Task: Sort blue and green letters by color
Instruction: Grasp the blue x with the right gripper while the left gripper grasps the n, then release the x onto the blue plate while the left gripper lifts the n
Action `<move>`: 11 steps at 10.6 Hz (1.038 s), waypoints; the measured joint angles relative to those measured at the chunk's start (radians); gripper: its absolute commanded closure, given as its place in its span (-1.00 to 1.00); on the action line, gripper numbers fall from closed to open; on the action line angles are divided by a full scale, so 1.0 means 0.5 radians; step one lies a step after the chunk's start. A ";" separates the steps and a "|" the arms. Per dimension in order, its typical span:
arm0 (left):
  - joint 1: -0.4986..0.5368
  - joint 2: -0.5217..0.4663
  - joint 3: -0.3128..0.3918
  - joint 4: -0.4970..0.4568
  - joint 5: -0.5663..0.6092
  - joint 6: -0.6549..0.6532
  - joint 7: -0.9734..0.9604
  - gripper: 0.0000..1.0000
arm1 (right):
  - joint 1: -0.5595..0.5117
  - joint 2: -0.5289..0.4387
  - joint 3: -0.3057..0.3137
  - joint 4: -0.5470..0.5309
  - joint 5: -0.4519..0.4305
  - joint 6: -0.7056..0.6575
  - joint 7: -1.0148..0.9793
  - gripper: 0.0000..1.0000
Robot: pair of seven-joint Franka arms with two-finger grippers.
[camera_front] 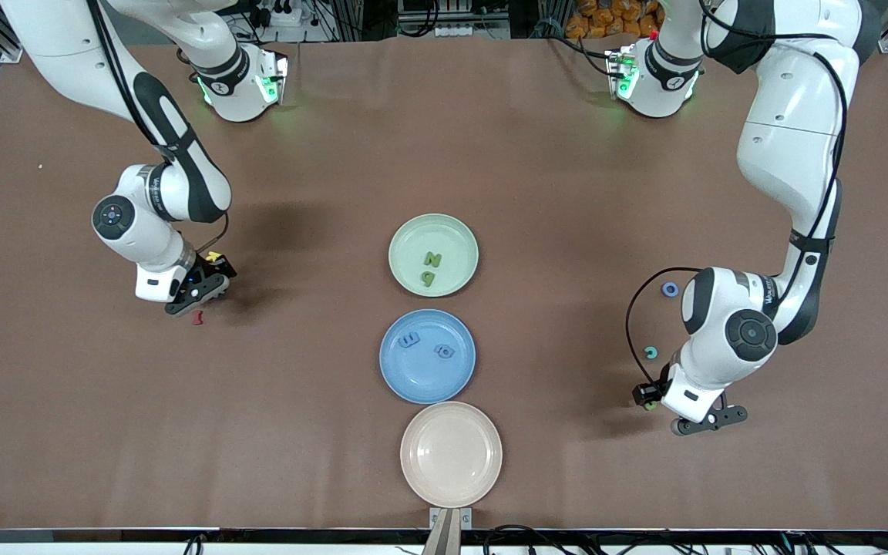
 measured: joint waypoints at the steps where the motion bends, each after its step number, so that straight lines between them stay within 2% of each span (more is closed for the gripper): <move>1: -0.008 0.012 0.024 0.000 0.000 0.000 0.000 -0.26 | 0.000 0.000 0.003 0.013 0.000 0.000 0.023 0.63; 2: -0.025 0.022 0.048 0.001 0.000 0.001 0.000 -0.18 | 0.001 0.000 0.013 0.032 0.001 0.000 0.081 0.63; 4: -0.143 0.041 0.158 0.001 0.008 0.052 0.000 -0.15 | 0.037 0.000 0.045 0.098 0.020 -0.082 0.300 0.63; 6: -0.246 0.065 0.246 0.014 0.008 0.077 -0.021 -0.11 | 0.147 0.000 0.074 0.234 0.085 -0.229 0.599 0.63; 7: -0.256 0.081 0.255 0.036 0.008 0.079 -0.027 -0.03 | 0.218 0.002 0.082 0.303 0.127 -0.263 0.737 0.63; 11: -0.257 0.104 0.268 0.077 0.008 0.079 -0.027 0.21 | 0.522 0.146 0.100 0.633 0.504 -0.288 1.056 0.61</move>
